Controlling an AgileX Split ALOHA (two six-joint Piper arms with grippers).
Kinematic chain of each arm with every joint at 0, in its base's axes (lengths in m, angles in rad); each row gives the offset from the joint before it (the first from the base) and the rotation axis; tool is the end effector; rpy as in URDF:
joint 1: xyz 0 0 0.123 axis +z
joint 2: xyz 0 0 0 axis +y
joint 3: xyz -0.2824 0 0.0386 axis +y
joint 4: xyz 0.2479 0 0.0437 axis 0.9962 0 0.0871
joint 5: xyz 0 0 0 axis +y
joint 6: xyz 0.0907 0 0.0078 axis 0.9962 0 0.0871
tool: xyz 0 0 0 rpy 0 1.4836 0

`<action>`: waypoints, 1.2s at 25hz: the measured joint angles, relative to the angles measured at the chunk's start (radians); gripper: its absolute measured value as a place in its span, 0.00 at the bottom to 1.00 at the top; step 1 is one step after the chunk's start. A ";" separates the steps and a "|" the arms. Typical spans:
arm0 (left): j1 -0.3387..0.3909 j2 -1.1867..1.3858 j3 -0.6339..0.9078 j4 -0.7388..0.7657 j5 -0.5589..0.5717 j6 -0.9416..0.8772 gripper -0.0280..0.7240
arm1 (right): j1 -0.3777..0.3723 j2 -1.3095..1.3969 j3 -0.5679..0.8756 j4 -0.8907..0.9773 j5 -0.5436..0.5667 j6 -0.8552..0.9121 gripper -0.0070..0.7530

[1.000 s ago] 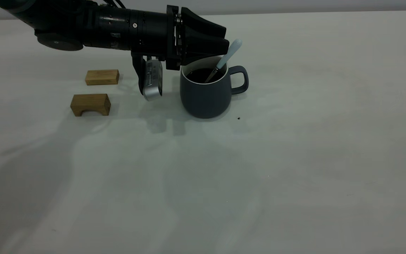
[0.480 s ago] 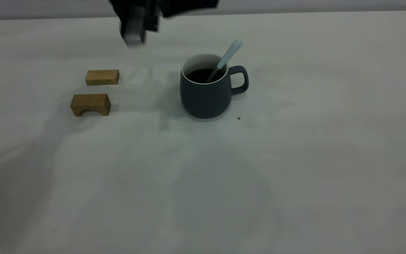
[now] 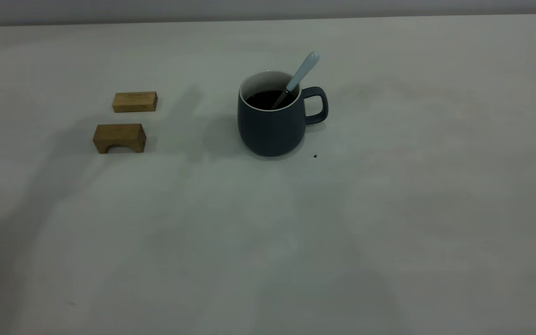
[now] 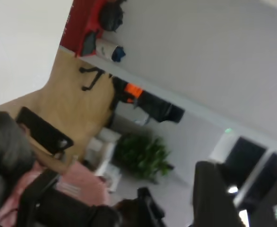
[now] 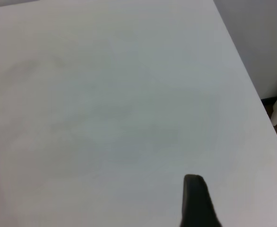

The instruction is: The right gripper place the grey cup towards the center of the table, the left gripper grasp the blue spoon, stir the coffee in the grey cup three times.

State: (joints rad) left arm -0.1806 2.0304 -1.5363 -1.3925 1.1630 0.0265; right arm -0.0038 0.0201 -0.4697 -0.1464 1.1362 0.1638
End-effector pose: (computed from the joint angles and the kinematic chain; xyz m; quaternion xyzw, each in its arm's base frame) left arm 0.4043 -0.1575 0.2520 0.1734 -0.7894 0.5871 0.0450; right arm -0.0027 -0.0120 0.2637 0.0775 0.8786 -0.0356 0.4699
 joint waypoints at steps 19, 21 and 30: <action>0.338 -0.644 0.122 0.435 -0.117 0.460 0.62 | 0.000 0.000 0.000 0.000 0.000 0.000 0.68; 0.391 -0.719 0.174 0.518 -0.155 0.460 0.62 | 0.000 0.000 0.000 0.000 0.000 0.000 0.68; 0.479 -1.097 0.516 0.894 -0.183 0.456 0.62 | 0.000 0.000 0.000 0.000 0.000 0.000 0.68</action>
State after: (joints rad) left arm 0.2986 0.9333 -1.0207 -0.4989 0.9797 0.4829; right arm -0.0038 0.0201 -0.4697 -0.1464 1.1362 0.1638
